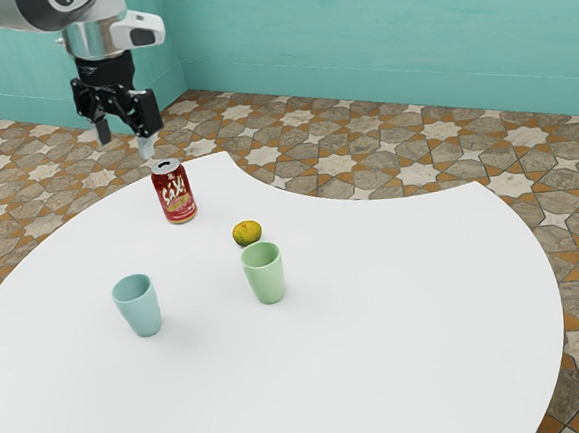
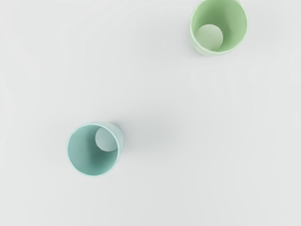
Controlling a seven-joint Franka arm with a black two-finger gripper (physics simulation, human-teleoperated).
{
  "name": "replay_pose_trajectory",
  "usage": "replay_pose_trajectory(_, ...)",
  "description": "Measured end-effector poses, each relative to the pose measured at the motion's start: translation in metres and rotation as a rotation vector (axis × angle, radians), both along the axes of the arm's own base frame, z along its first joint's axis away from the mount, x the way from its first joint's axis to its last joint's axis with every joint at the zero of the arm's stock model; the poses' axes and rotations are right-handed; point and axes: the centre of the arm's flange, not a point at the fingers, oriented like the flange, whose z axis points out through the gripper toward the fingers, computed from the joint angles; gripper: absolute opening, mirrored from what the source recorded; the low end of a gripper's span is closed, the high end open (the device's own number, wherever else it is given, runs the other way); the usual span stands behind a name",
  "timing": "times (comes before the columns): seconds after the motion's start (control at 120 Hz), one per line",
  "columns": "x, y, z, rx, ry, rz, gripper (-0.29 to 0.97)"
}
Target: Place the left cup onto the right cup
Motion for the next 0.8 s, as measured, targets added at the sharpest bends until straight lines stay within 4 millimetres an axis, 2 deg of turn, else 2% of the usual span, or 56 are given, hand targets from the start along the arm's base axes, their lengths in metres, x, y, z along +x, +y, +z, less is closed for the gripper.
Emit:
replay_pose_trajectory(0.142,0.002,0.0,-0.002,-0.003,-0.01,-0.009,0.68)
replay_pose_trajectory(0.233,0.002,0.001,-0.015,-0.005,0.011,-0.011,0.68)
replay_pose_trajectory(0.608,-0.005,-0.008,-0.14,-0.009,0.123,-0.052,0.68)
replay_pose_trajectory(0.8,-0.008,-0.011,-0.184,-0.01,0.123,-0.067,0.68)
